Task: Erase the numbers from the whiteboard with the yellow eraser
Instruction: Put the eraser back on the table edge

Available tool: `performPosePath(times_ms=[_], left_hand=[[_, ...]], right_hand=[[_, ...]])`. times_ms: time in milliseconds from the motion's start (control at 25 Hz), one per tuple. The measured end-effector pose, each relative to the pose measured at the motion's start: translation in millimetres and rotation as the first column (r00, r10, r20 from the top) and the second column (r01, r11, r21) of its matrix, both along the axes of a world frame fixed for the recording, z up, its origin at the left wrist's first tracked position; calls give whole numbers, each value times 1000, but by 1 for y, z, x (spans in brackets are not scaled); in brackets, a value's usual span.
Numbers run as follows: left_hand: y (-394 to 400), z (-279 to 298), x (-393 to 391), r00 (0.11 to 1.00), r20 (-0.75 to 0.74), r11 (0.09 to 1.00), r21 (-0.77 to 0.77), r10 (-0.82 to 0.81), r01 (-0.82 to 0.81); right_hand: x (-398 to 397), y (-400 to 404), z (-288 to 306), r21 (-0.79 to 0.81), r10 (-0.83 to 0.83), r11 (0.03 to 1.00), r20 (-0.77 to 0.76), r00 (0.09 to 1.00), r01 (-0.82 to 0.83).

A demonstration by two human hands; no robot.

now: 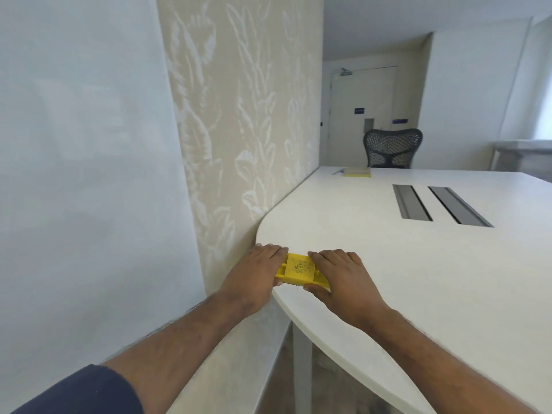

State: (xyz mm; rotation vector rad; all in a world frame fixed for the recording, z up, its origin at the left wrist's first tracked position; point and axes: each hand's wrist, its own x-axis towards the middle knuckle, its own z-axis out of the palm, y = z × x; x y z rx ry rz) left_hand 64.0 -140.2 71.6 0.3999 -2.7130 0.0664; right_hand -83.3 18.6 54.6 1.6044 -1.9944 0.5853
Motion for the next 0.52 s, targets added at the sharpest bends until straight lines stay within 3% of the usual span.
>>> performPosePath(times_ms=[320,520], left_hand=[[25,-49,-59,949,290,963,264,-126,47],[37,-69,-76,913,379,950,312,-148,24]], right_hand=[[-24,52,-56,215,-164,967,120,979,135],[-29,69,-74,272,-227,947,183,957,172]])
